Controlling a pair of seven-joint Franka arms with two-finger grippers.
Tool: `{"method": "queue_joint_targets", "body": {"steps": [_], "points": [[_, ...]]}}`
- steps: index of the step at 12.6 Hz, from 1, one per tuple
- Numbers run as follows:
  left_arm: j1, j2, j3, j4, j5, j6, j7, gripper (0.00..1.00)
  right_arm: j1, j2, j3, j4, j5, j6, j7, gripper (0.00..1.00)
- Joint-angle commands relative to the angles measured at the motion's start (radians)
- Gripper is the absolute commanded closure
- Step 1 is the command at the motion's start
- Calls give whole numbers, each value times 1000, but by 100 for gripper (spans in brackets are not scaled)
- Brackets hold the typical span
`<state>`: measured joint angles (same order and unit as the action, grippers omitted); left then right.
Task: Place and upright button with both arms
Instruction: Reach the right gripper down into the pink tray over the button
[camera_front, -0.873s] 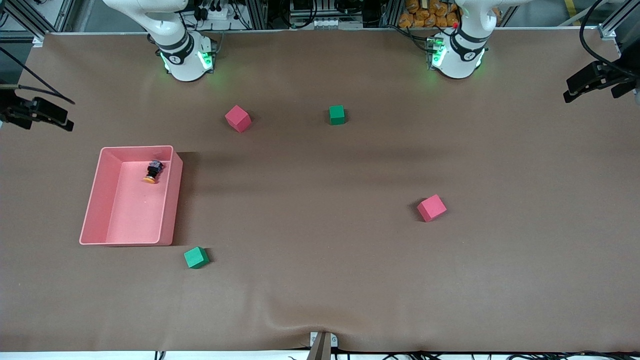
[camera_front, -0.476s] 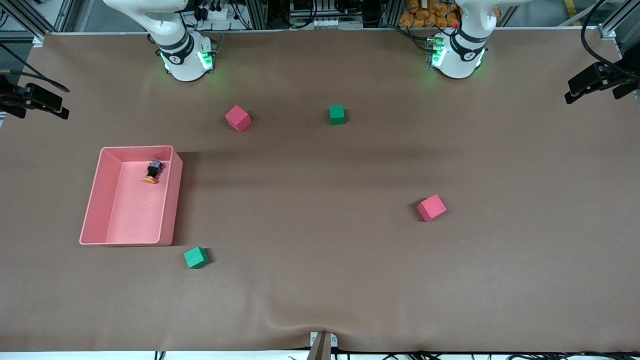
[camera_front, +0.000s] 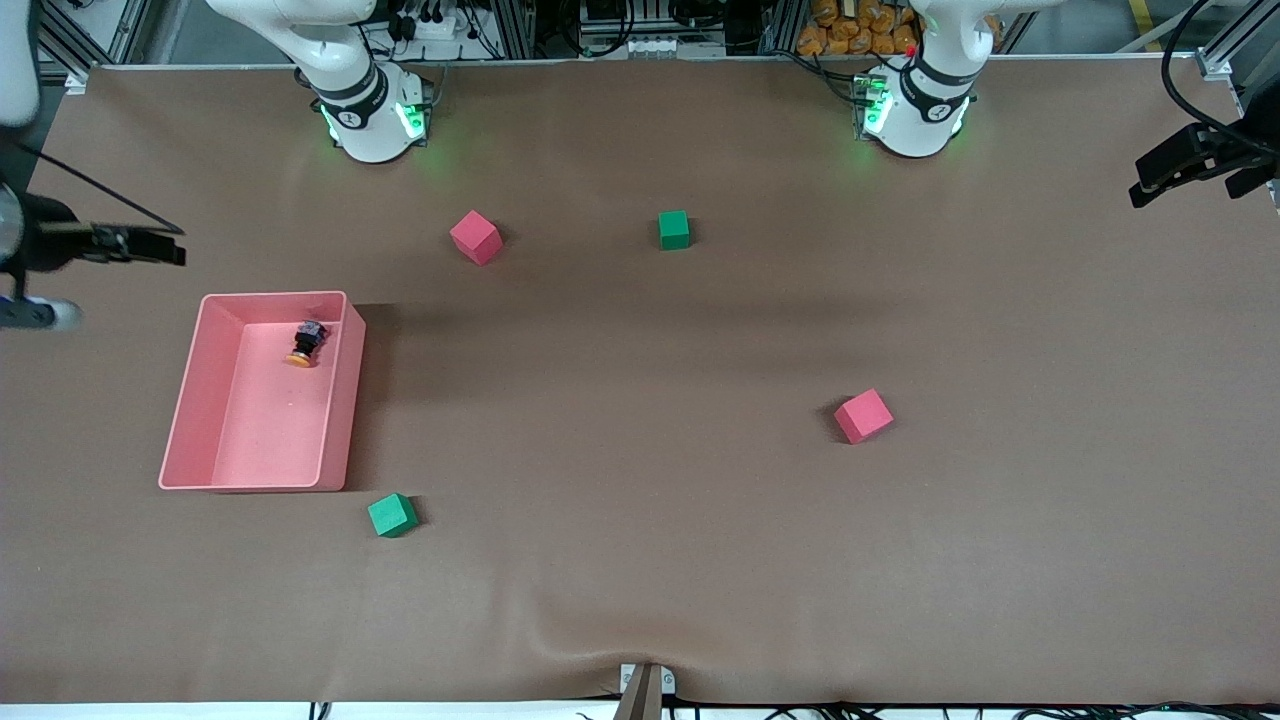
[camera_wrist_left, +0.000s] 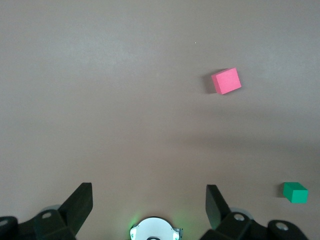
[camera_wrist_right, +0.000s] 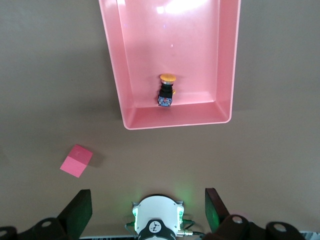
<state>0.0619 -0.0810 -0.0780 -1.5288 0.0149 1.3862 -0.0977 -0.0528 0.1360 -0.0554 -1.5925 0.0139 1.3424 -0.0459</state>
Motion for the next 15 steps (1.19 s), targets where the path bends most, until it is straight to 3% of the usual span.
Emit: {"method": "queue_joint_targets", "body": {"steps": [1,10,15], "points": [[7,6,-6,16,7,-9,12,0,-24,91,9,-7,-19,29,3,0],[12,-5,6,10,4,-10,13,0,-30,68,9,-476,-17,660,-9,0],[18,1,10,16,-1,-1,13,0,-39,74,9,-648,-17,938,-11,0]]}}
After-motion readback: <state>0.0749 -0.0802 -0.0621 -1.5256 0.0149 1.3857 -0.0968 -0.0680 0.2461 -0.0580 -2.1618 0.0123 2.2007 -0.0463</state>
